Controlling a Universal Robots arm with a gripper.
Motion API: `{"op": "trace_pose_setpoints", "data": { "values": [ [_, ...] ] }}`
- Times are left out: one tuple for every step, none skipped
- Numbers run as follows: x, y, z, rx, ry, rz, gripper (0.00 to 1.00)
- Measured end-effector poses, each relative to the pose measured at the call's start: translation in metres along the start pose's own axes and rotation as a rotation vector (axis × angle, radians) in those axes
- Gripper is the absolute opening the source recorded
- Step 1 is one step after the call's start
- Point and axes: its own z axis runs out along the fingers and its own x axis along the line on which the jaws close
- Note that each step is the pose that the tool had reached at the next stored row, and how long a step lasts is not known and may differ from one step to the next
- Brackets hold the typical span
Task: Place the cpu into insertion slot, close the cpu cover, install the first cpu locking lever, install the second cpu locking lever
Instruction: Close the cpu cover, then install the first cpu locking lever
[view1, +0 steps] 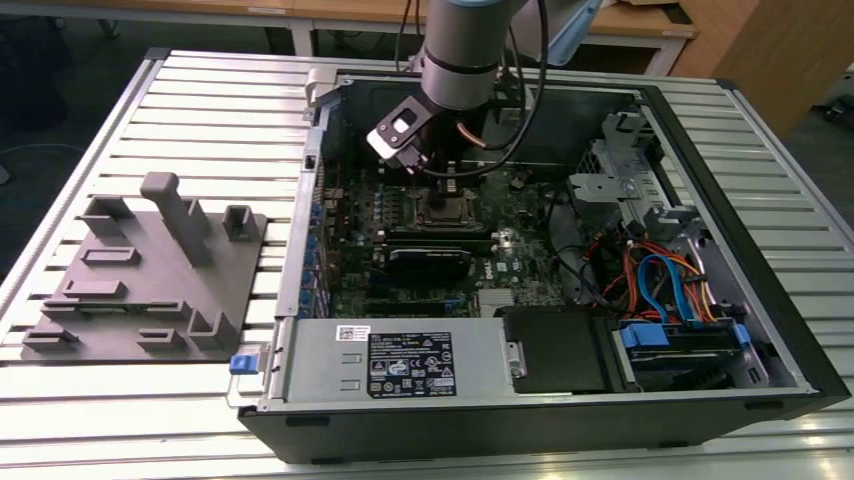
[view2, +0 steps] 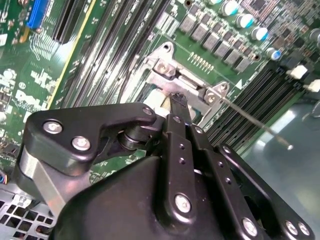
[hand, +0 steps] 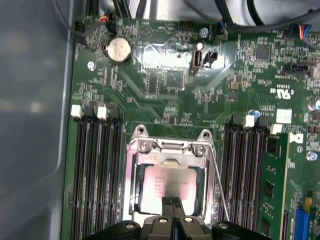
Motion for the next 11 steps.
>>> {"op": "trace_pose_setpoints", "data": {
  "values": [
    [-0.0001, 0.0014, 0.0000, 0.0000, 0.0000, 0.000, 0.11],
    [-0.0002, 0.0028, -0.0001, 0.0000, 0.0000, 0.000, 0.11],
    [-0.0002, 0.0042, -0.0001, 0.0000, 0.0000, 0.000, 0.11],
    [-0.0003, 0.0055, -0.0001, 0.0001, 0.0000, 0.000, 0.11],
    [-0.0004, 0.0067, -0.0001, 0.0000, 0.0000, 0.000, 0.11],
    [-0.0004, 0.0078, -0.0002, 0.0000, -0.0001, 0.000, 0.11],
    [-0.0006, 0.0110, -0.0002, 0.0000, 0.0000, 0.000, 0.11],
    [-0.0006, 0.0112, -0.0002, 0.0000, -0.0001, 0.000, 0.11],
    [-0.0007, 0.0131, -0.0003, 0.0000, 0.0000, 0.000, 0.11],
    [-0.0008, 0.0150, -0.0003, 0.0000, -0.0001, 0.000, 0.11],
    [-0.0008, 0.0152, -0.0003, 0.0000, 0.0000, 0.000, 0.11]
  ]
}}
